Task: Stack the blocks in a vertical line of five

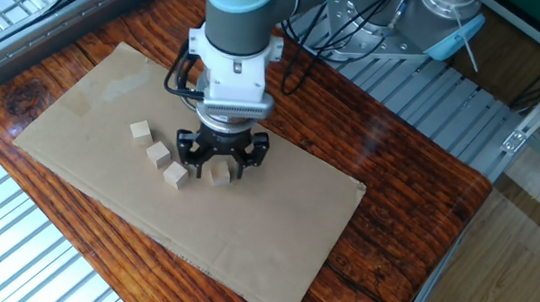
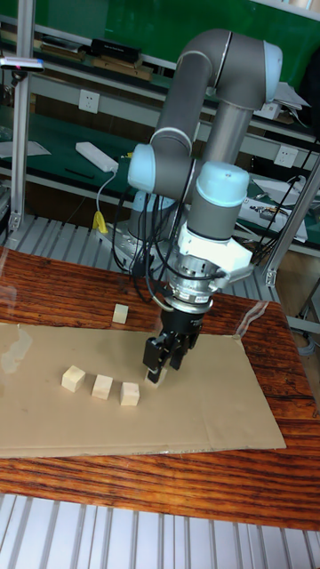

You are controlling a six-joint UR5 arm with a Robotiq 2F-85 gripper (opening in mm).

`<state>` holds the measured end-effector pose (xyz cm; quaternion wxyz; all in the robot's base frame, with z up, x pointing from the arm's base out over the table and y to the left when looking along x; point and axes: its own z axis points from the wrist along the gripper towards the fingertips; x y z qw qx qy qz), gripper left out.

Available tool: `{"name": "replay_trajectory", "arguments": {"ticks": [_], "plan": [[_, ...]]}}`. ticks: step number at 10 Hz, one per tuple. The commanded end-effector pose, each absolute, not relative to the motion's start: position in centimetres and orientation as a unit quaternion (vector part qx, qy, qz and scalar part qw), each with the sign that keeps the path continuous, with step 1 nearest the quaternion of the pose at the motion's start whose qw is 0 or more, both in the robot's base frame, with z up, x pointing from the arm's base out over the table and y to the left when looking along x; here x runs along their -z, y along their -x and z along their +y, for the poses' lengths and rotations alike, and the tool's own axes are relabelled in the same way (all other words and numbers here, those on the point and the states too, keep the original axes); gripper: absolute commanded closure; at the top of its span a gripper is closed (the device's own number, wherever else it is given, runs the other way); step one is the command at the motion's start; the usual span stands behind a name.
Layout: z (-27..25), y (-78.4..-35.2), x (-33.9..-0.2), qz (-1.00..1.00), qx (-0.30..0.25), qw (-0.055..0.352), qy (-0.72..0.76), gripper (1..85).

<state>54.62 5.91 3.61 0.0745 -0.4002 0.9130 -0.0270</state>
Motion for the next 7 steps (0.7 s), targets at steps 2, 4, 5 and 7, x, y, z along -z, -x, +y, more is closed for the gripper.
{"name": "replay_trajectory", "arguments": {"ticks": [2, 4, 5, 7], "plan": [[5.9, -55.3, -2.3, 0.909, 0.029, 0.091, 0.406, 24.7], [5.7, -54.5, -1.7, 0.908, 0.022, 0.080, 0.411, 25.7], [5.6, -54.2, -1.4, 0.907, 0.019, 0.076, 0.415, 26.3], [5.6, -53.4, -1.1, 0.907, 0.006, 0.072, 0.416, 30.3]]}}
